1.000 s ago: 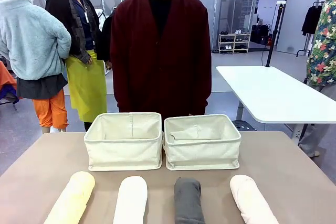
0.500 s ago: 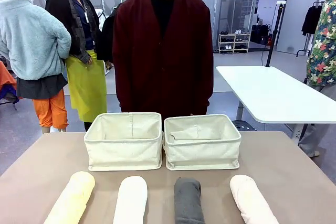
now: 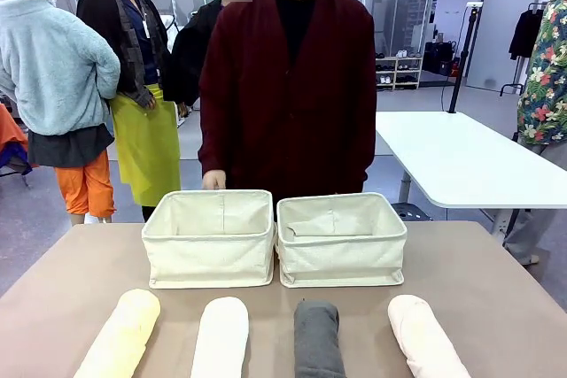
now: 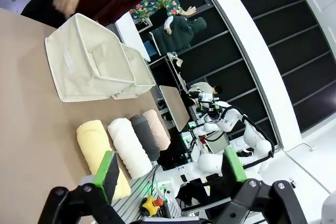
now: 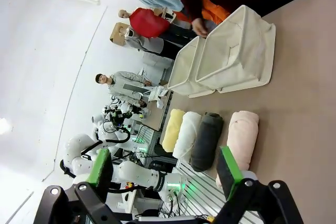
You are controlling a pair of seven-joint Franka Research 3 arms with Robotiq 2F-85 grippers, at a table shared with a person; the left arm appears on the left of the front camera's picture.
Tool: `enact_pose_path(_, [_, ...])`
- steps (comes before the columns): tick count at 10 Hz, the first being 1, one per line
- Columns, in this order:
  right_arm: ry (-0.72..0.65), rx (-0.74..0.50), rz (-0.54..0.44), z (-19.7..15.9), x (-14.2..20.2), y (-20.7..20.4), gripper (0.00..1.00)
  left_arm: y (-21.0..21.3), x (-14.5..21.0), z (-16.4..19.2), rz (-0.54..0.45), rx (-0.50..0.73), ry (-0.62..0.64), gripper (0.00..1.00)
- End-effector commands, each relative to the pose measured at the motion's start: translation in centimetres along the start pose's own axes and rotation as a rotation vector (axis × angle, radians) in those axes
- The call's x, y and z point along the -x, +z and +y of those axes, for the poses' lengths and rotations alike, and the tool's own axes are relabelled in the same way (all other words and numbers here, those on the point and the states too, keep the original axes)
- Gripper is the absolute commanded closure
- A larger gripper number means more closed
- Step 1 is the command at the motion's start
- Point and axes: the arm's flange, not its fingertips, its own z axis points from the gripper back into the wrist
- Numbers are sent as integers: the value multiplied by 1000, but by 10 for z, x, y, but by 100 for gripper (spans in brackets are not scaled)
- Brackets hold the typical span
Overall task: Divide the towels into two baskets.
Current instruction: Pick up one hotel-folded towel and place it in the Fabric basket indicated by the person.
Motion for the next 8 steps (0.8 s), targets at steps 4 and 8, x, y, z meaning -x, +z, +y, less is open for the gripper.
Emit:
enact_pose_path(4, [11, -7, -1, 3, 1, 2, 0, 3, 2, -1, 0, 8, 0, 0])
enact_pose_path(8, [11, -7, -1, 3, 1, 2, 0, 3, 2, -1, 0, 8, 0, 0])
